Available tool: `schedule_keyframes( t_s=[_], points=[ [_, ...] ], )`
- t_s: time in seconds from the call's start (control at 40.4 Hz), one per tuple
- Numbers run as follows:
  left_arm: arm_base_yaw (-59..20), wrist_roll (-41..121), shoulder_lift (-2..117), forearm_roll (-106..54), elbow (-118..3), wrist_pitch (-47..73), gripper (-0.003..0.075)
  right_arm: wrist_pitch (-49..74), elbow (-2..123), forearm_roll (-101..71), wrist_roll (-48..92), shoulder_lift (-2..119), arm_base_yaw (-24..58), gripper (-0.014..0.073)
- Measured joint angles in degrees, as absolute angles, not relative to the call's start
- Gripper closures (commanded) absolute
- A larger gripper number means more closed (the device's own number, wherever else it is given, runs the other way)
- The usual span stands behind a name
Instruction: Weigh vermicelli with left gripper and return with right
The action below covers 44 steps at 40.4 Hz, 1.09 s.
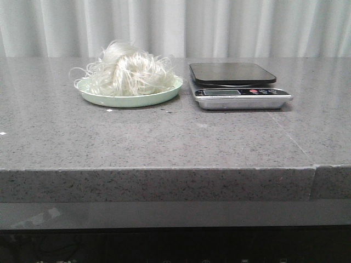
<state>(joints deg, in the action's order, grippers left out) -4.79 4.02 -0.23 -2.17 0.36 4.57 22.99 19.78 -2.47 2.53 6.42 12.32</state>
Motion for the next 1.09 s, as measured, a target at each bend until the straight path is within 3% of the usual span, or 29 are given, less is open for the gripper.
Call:
schedule_keyframes(
  t_s=[0.173,0.446,1.089],
  points=[
    [-4.8,4.0,-0.2,-2.2,0.4,4.6,0.0565,12.4,9.3,-2.5,2.5,2.8,6.6,0.0454],
    [-4.8,4.0,-0.2,-2.2,0.4,4.6,0.0565,6.1,-1.0,-2.5,2.5,-0.6,3.3,0.0454],
    [-4.8,4.0,-0.2,-2.2,0.4,4.6,0.0565,2.0,-1.5,-2.6,2.5,-0.6,2.2,0.0454]
  ],
)
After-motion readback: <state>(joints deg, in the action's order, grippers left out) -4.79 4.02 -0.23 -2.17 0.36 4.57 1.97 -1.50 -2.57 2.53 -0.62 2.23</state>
